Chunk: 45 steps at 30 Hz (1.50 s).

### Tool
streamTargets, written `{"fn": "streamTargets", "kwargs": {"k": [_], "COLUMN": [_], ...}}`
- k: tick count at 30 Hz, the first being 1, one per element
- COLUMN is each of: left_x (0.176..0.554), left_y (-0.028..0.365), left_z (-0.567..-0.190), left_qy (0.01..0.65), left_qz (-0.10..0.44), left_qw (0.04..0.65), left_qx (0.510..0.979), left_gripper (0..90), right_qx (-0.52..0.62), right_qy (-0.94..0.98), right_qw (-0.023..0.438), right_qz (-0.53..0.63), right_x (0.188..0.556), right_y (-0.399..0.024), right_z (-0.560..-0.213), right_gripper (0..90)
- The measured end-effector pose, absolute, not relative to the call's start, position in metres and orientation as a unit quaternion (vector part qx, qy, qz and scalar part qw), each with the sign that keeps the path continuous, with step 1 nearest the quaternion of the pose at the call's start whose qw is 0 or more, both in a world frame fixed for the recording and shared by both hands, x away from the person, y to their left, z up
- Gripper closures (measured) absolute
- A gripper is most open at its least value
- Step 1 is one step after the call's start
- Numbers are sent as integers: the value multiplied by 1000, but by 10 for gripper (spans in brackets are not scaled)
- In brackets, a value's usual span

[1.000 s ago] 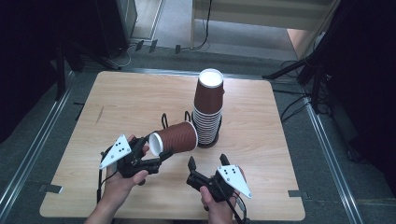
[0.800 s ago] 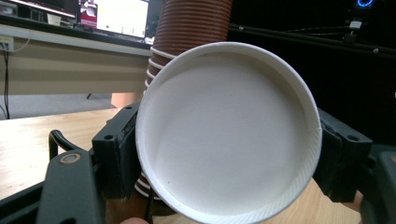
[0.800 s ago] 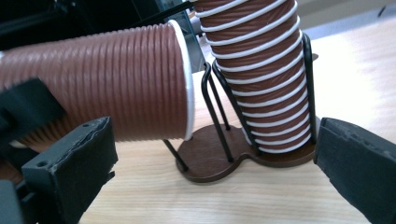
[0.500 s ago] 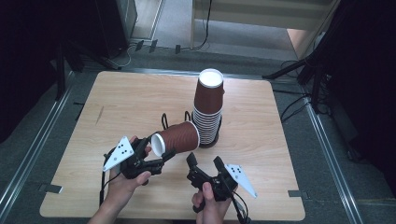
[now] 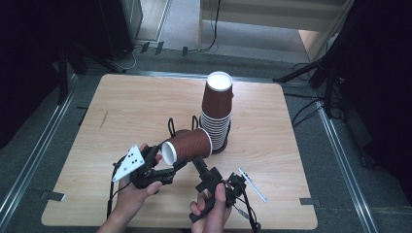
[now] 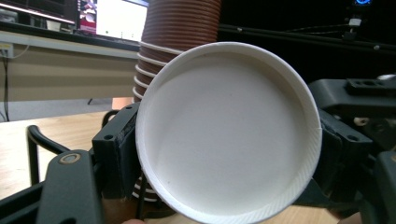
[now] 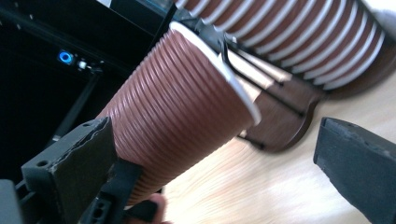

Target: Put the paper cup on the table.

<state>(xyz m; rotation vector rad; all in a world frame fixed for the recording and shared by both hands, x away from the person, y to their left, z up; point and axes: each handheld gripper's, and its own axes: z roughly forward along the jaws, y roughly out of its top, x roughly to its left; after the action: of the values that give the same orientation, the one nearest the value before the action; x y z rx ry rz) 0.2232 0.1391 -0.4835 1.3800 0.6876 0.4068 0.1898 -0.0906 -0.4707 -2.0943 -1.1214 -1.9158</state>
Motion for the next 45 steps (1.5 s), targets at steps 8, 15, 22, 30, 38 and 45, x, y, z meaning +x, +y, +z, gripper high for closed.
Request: {"fn": "streamTargets", "kwargs": {"k": [8, 15, 22, 30, 38, 45], "left_x": [221, 220, 219, 216, 212, 212], "left_y": [135, 133, 130, 126, 123, 124], "left_z": [-485, -490, -491, -492, -491, -490], "left_qy": [304, 300, 295, 284, 269, 265], "left_qz": [193, 199, 197, 195, 198, 196], "left_qw": [696, 697, 696, 696, 699, 703], "left_qx": [621, 620, 624, 630, 632, 631], "left_gripper": [234, 234, 234, 234, 234, 234], "right_qx": [-692, -704, -713, -718, -715, -709], "right_qy": [-327, -267, -237, -213, -206, -191], "right_qw": [128, 211, 245, 268, 276, 294], "right_qz": [-631, -623, -613, -606, -608, -611], "right_x": [198, 205, 212, 221, 228, 233], "right_y": [-93, -90, -93, -94, -92, -94], "right_z": [-479, -478, -481, -485, -486, -487], "right_gripper": [0, 0, 0, 0, 0, 60]}}
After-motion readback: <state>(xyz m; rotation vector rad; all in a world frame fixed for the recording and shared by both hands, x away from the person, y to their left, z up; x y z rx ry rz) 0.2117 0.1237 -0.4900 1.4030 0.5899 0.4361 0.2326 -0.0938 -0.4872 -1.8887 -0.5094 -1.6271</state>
